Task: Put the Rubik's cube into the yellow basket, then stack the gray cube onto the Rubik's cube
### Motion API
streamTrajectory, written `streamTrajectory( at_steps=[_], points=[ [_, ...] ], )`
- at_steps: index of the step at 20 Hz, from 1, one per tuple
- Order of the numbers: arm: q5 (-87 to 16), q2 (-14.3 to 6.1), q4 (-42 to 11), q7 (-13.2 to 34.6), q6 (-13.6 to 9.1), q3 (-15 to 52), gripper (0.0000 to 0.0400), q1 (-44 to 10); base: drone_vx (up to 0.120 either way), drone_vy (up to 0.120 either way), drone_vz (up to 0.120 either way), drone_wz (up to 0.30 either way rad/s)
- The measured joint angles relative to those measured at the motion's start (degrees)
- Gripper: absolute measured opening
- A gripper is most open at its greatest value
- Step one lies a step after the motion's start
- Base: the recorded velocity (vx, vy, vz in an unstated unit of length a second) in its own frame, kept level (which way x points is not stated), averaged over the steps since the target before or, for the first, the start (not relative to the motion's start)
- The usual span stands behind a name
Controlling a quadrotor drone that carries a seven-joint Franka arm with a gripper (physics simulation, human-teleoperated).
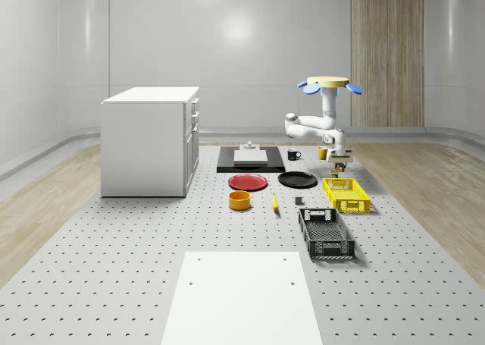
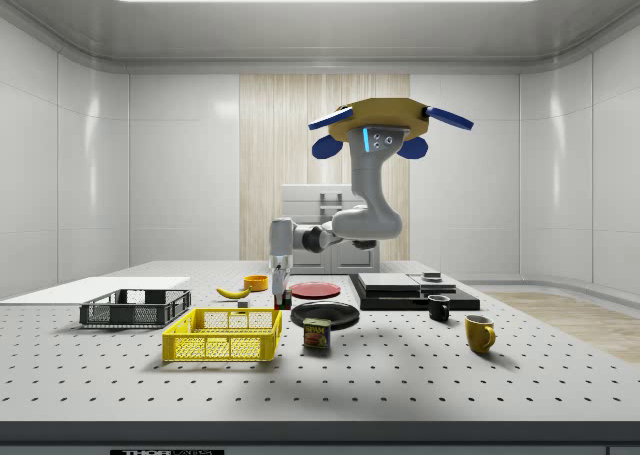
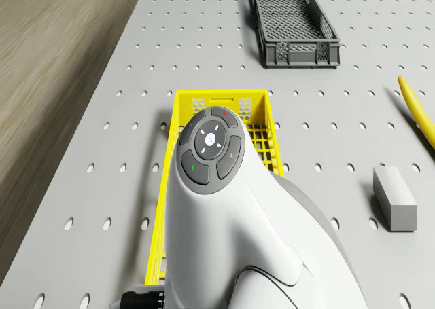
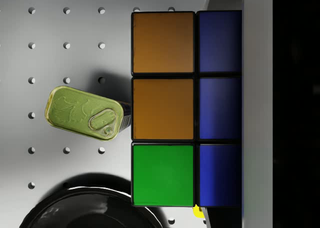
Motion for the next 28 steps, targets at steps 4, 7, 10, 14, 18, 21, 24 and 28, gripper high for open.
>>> streamTrajectory(
  at_steps=[4,7,10,14,18,21,24,28],
  points=[
    [0.1,-0.1,0.0,0.0,0.1,0.0,0.0325,0.0,0.12,0.0,0.0,0.0],
    [0.1,-0.2,0.0,0.0,0.2,0.0,0.0325,-0.1,0.12,0.0,0.0,0.0],
    [0.1,-0.3,0.0,0.1,0.3,0.0,0.0325,-0.1,0.12,0.0,0.0,0.0],
    [0.2,-0.4,0.0,0.1,0.4,0.1,0.0325,-0.1,0.12,-0.04,0.0,0.0],
    [0.2,-0.5,0.0,0.1,0.5,0.1,0.0325,-0.1,0.12,-0.05,-0.03,0.0],
    [0.2,-0.6,0.0,0.1,0.6,0.1,0.0325,-0.1,0.12,-0.027,-0.12,0.0],
    [0.3,-0.7,0.0,0.1,0.6,0.1,0.0325,-0.1,0.12,-0.093,-0.093,0.0],
    [0.3,-0.8,0.0,0.1,0.7,0.1,0.0325,-0.2,0.12,0.0,0.0,0.0]
  ],
)
